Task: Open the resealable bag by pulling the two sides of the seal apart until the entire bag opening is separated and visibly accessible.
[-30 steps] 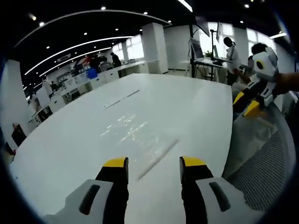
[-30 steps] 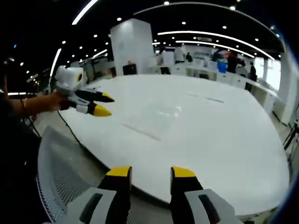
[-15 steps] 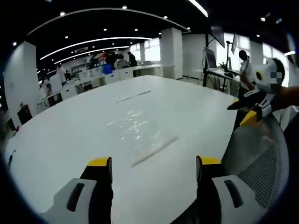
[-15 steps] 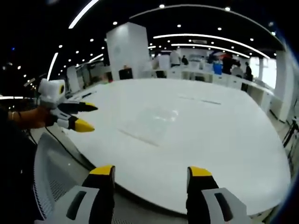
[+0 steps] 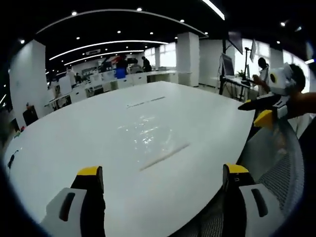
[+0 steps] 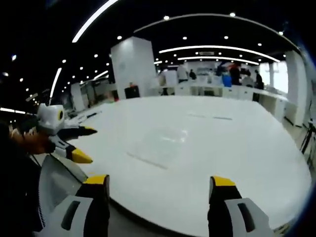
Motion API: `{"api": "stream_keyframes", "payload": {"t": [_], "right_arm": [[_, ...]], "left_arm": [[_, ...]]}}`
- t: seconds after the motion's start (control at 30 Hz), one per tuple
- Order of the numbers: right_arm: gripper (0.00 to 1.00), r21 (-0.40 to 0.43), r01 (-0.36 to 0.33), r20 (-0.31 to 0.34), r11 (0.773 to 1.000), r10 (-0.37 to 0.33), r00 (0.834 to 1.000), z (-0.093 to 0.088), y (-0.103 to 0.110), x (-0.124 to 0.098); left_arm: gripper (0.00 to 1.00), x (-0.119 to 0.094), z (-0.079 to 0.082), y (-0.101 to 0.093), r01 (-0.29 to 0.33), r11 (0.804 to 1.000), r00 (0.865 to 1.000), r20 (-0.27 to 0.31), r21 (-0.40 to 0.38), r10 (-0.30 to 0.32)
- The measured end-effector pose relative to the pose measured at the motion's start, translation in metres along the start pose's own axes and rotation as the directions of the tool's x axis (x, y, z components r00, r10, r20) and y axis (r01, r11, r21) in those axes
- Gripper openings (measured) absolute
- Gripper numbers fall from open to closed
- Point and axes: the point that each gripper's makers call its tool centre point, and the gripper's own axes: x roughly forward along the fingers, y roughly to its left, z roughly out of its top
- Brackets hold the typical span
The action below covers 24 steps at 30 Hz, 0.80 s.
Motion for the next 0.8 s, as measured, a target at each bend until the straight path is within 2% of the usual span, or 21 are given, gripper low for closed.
{"api": "stream_keyframes", "payload": {"t": [0.2,0.3,0.43,0.8], "right_arm": [[0.93,-0.034,0.023,0.025,0.999,-0.022,0.999,0.0077,-0.0022,0.0001],[0.98,-0.023,0.023,0.033,0.999,-0.022,0.999,0.0091,-0.0028,0.0024],[0.98,-0.017,0.024,0.032,1.0,-0.023,0.999,0.0083,-0.0023,0.0043],[0.96,-0.007,0.008,0.012,1.0,-0.008,1.0,0.0042,-0.0014,0.006]], "left_arm": [[0.99,0.002,-0.0006,0.0012,0.006,1.0,1.0,-0.001,0.003,-0.006],[0.99,0.0024,-0.0005,0.0009,0.011,1.0,1.0,0.002,-0.005,-0.011],[0.99,0.0029,-0.0038,0.0008,0.015,1.0,1.0,-0.014,0.013,-0.015],[0.99,0.0028,-0.0006,0.0003,0.017,1.0,1.0,-0.003,-0.006,-0.017]]}}
